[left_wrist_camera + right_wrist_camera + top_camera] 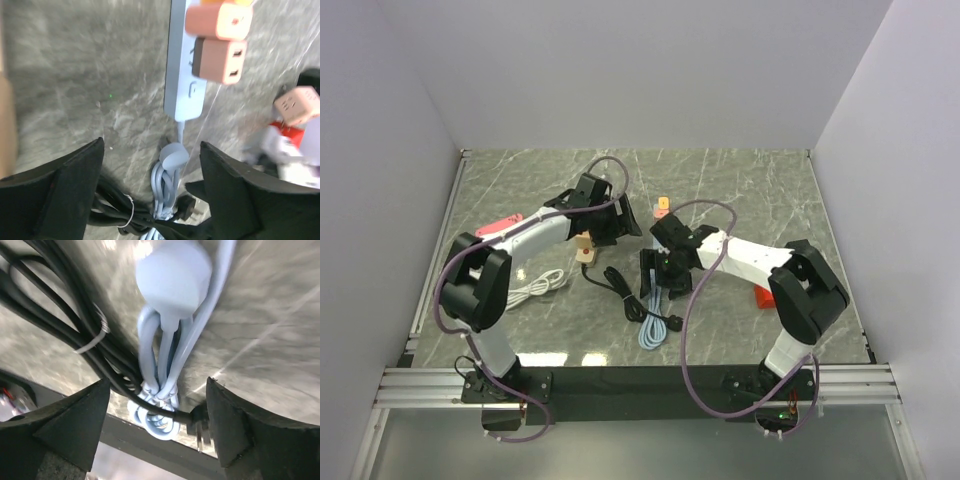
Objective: Pull the plug off the socket
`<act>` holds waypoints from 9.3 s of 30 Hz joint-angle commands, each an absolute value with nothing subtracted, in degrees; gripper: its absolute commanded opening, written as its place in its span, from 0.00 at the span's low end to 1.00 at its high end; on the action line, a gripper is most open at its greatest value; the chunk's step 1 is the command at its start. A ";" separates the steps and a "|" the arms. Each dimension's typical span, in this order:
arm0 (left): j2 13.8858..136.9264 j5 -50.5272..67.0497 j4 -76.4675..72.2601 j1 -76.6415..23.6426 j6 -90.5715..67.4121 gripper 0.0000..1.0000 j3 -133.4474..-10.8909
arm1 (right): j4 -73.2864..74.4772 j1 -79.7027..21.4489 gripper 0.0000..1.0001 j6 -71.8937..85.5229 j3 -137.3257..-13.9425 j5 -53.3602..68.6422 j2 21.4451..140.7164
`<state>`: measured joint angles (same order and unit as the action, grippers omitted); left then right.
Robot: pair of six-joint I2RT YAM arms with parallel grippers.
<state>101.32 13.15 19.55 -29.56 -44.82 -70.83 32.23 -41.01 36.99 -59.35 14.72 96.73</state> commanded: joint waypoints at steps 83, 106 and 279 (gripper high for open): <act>104.41 13.62 2.55 -39.37 -42.19 0.67 -65.13 | 19.51 -26.37 0.00 46.41 -77.69 34.54 104.76; 105.21 10.72 3.78 -37.88 -41.75 0.00 -62.93 | 23.55 -25.84 0.85 47.82 -74.27 25.58 98.79; 112.33 14.68 3.78 -31.91 -41.66 0.00 -64.60 | 18.81 -10.47 0.00 44.20 -64.87 41.44 96.16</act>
